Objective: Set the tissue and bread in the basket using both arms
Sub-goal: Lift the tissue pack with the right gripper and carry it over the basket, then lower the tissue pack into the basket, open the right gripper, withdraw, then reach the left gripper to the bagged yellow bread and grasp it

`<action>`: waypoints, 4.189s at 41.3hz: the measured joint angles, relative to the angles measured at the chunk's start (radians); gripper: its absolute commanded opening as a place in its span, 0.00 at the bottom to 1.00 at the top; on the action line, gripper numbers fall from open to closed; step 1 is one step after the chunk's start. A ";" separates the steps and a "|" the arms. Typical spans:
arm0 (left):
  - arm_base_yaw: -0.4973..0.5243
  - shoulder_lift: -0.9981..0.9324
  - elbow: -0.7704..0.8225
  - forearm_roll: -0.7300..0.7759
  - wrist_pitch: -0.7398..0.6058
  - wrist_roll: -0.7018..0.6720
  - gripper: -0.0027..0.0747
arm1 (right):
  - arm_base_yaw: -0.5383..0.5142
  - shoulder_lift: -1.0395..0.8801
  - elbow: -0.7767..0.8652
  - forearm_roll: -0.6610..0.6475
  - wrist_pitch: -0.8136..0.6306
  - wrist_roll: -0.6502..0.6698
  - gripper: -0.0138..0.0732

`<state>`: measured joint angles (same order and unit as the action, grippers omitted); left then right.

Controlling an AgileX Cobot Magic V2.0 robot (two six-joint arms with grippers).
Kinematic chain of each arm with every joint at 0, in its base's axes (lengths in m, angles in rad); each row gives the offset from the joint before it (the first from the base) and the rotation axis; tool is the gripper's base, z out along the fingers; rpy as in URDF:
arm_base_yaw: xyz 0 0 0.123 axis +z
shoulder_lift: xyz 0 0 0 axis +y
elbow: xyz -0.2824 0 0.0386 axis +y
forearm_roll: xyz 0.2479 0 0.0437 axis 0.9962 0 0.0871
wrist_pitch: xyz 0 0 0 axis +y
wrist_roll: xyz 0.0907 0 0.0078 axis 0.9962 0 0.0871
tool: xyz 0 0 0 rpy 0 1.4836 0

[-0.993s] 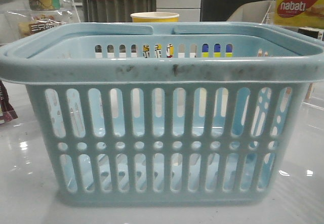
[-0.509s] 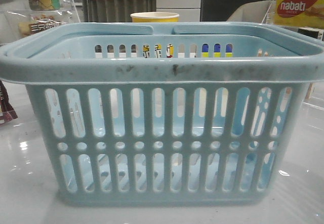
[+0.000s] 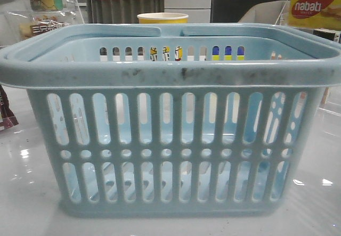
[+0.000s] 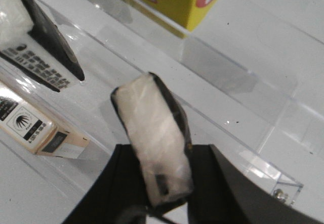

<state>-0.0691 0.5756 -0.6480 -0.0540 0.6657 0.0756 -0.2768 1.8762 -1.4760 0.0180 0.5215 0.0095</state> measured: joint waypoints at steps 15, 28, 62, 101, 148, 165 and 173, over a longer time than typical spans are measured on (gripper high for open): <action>0.000 0.000 0.000 0.000 0.000 0.000 0.76 | 0.022 -0.222 0.000 -0.002 0.079 0.000 0.43; 0.000 0.000 0.000 0.000 0.000 0.000 0.76 | 0.237 -0.533 0.066 0.028 0.118 0.000 0.43; 0.000 0.000 0.001 0.000 0.000 0.000 0.76 | 0.925 -0.481 0.349 0.052 0.033 0.000 0.76; 0.000 0.006 0.026 0.000 -0.055 0.000 0.76 | 0.925 -1.122 0.630 0.019 0.246 -0.002 0.82; 0.000 1.164 -0.761 0.061 -0.163 0.025 0.87 | 0.925 -1.231 0.662 0.016 0.300 -0.004 0.82; 0.000 1.301 -0.813 0.060 -0.309 0.025 0.73 | 0.925 -1.231 0.662 0.016 0.302 -0.004 0.82; -0.002 1.301 -0.815 0.061 -0.314 0.025 0.47 | 0.925 -1.231 0.662 0.016 0.302 -0.004 0.82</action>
<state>-0.0713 1.8762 -1.4626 0.0066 0.3520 0.1006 0.6487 0.6450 -0.8145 0.0344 0.8233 0.0059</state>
